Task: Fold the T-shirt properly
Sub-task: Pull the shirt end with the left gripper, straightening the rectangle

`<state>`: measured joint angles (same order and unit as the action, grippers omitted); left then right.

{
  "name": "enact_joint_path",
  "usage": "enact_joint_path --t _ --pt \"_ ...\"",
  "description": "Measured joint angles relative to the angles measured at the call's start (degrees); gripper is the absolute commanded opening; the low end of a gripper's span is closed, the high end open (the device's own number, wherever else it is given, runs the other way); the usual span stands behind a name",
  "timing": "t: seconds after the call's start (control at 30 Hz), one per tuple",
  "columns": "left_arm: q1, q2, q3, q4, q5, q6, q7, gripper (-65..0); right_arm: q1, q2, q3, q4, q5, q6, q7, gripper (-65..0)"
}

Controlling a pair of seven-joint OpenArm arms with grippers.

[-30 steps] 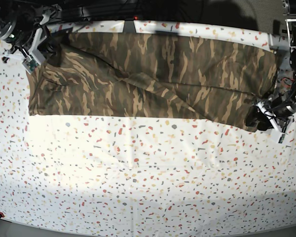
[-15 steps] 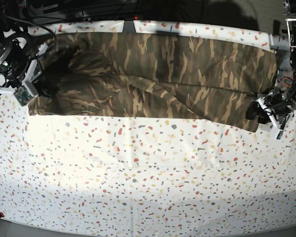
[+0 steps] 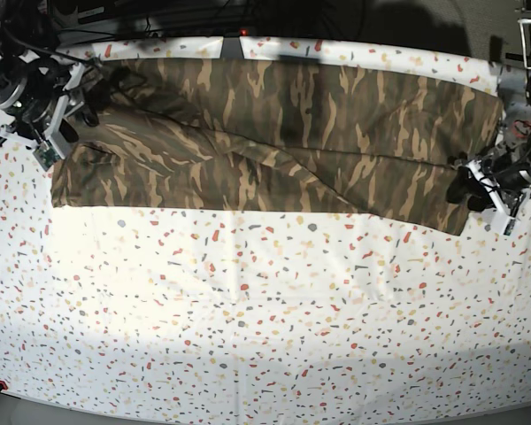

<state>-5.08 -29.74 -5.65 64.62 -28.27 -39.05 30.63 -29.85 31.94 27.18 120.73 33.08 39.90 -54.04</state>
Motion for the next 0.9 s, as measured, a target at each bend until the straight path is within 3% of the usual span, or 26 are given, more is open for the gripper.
enact_joint_path --t 0.23,0.27,0.37,0.47,0.6,0.9 --pt "-0.74 -0.11 0.00 3.91 3.17 0.00 -10.14 -35.4 0.04 0.02 0.00 0.00 0.02 0.00 10.21 -37.0" --pt "-1.75 0.15 0.00 4.00 5.92 0.17 -9.88 -35.4 0.02 0.04 0.00 0.00 0.00 0.00 10.56 -37.0" --pt "-3.93 2.49 -0.07 3.85 9.38 7.85 -9.29 -35.4 0.04 0.09 0.00 0.00 0.04 0.00 10.54 -37.0" --pt "-5.55 5.35 -0.02 3.85 9.90 7.85 -4.37 -35.4 0.15 0.11 0.00 0.00 3.39 0.00 10.56 -37.0" --pt "-7.52 9.94 0.31 2.67 21.38 7.32 -3.34 -35.4 0.15 0.09 -0.02 0.00 4.57 0.02 10.38 -37.0" --pt "-7.96 8.13 0.07 -0.70 23.98 10.56 -0.61 -35.4 0.13 0.09 -0.02 0.00 4.59 0.00 7.65 -37.0"
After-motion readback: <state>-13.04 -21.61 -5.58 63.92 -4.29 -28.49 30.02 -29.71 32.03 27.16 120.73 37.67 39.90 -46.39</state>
